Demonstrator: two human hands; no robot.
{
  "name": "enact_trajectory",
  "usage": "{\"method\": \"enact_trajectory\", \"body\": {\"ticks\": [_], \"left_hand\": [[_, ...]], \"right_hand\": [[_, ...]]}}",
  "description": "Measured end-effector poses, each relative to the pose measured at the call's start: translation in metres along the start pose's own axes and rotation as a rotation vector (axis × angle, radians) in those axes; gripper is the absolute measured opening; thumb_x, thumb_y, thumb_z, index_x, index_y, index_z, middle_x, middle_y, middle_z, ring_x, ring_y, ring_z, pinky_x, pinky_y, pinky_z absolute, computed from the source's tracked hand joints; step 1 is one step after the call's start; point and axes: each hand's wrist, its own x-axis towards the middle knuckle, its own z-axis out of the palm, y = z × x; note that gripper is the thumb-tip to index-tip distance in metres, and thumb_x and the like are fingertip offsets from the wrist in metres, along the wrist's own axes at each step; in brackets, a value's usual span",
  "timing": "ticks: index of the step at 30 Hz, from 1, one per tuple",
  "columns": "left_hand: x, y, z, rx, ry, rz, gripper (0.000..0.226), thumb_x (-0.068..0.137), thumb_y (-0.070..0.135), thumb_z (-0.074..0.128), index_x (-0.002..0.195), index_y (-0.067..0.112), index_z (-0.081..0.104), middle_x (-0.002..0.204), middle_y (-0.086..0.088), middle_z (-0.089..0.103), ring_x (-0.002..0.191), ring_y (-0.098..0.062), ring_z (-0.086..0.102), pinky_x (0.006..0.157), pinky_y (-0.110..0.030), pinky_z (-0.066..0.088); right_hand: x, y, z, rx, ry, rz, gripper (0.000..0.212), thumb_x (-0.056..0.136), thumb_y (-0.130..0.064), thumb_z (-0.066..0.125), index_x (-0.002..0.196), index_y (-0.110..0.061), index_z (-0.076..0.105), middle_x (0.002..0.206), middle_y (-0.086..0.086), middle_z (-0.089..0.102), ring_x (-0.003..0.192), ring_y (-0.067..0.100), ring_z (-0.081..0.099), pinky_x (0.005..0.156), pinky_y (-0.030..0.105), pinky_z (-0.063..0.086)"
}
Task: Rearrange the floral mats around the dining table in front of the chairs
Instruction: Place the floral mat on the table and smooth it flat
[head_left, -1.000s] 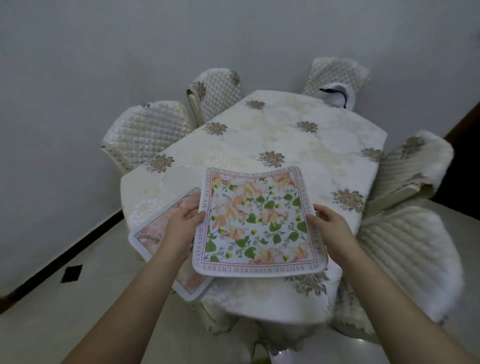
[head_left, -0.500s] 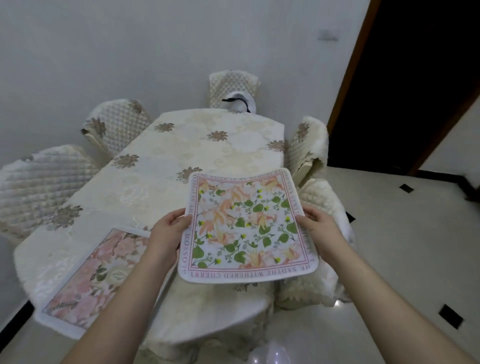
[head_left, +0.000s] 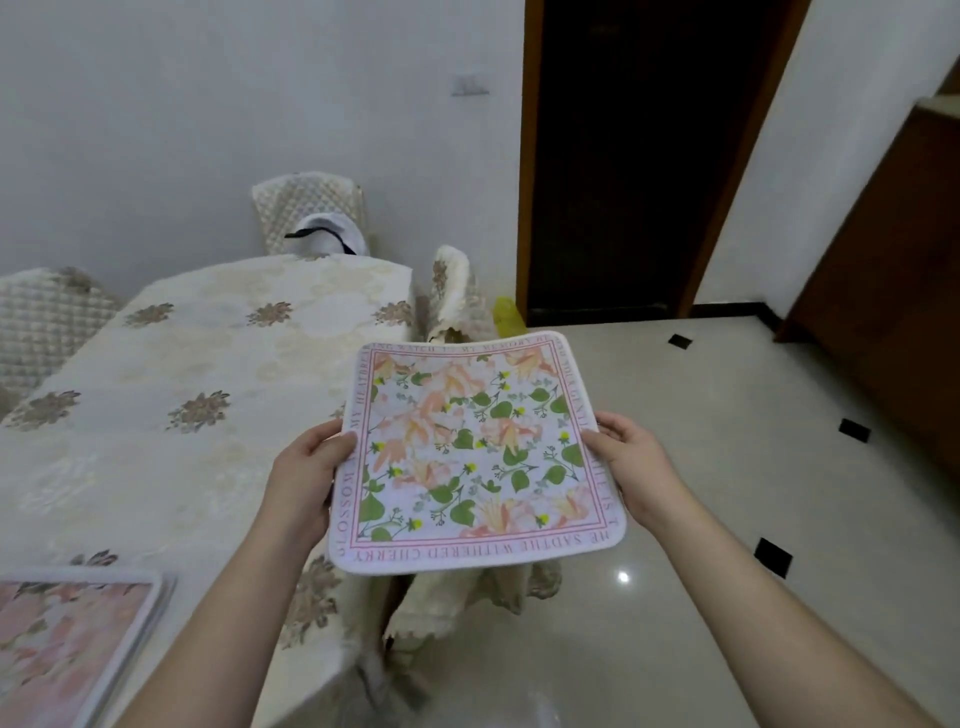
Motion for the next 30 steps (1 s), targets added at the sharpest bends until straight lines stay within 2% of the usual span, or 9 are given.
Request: {"method": "enact_trajectory", "body": {"ticks": [3,7,10,18,22,27,30], "left_hand": [[0.0,-0.003,0.033,0.008,-0.03,0.014,0.014,0.094,0.014,0.062,0.106,0.02,0.067,0.091,-0.015,0.076,0.075,-0.033,0.074,0.066,-0.05,0.062],[0.008,-0.008,0.06,0.012,-0.039,0.003,0.012,0.093,0.014,0.062,0.097,0.021,0.071,0.091,-0.015,0.076,0.074,-0.031,0.071,0.079,-0.056,0.055],[0.021,-0.012,0.069,0.008,-0.03,-0.013,0.013,0.093,0.014,0.062,0.102,0.018,0.071,0.092,-0.015,0.076,0.071,-0.029,0.071,0.077,-0.052,0.056],[0.08,-0.014,0.079,-0.083,0.013,-0.036,0.015,0.092,0.011,0.064,0.107,0.016,0.064,0.083,-0.008,0.077,0.069,-0.024,0.073,0.061,-0.04,0.061],[0.108,-0.013,0.078,-0.086,0.021,-0.039,0.018,0.092,0.014,0.065,0.11,0.015,0.065,0.091,-0.009,0.077,0.073,-0.024,0.074,0.068,-0.043,0.06],[0.137,-0.008,0.074,-0.068,0.037,-0.043,0.016,0.092,0.014,0.065,0.107,0.016,0.069,0.09,-0.012,0.076,0.071,-0.026,0.072,0.076,-0.049,0.058],[0.15,-0.006,0.071,-0.074,0.076,-0.04,0.016,0.091,0.015,0.065,0.107,0.016,0.069,0.092,-0.012,0.076,0.073,-0.027,0.072,0.075,-0.048,0.058]], "right_hand": [[0.006,-0.007,-0.032,0.034,0.019,0.01,0.018,0.094,-0.004,0.059,0.11,-0.012,0.065,0.097,0.01,0.076,0.082,0.03,0.075,0.062,0.037,0.061],[0.019,-0.012,-0.058,0.058,0.031,0.01,0.02,0.093,-0.003,0.06,0.111,-0.01,0.065,0.099,0.011,0.076,0.081,0.029,0.075,0.059,0.034,0.06],[0.032,-0.012,-0.063,0.05,0.031,0.006,0.02,0.094,-0.002,0.059,0.11,-0.011,0.067,0.099,0.009,0.076,0.081,0.027,0.075,0.059,0.031,0.059],[0.086,-0.016,-0.049,0.044,0.029,0.022,0.021,0.094,-0.003,0.058,0.112,-0.013,0.066,0.102,0.01,0.076,0.088,0.03,0.074,0.063,0.034,0.06],[0.115,-0.024,-0.039,0.029,0.012,0.019,0.021,0.095,-0.003,0.058,0.112,-0.013,0.066,0.104,0.01,0.075,0.09,0.031,0.074,0.066,0.036,0.061],[0.148,-0.029,-0.024,0.019,-0.017,0.028,0.022,0.095,-0.003,0.058,0.113,-0.011,0.066,0.105,0.011,0.075,0.092,0.031,0.074,0.068,0.038,0.062],[0.17,-0.034,-0.014,-0.001,-0.04,0.048,0.022,0.095,-0.004,0.058,0.114,-0.011,0.065,0.104,0.011,0.075,0.091,0.031,0.074,0.071,0.04,0.062]]}}
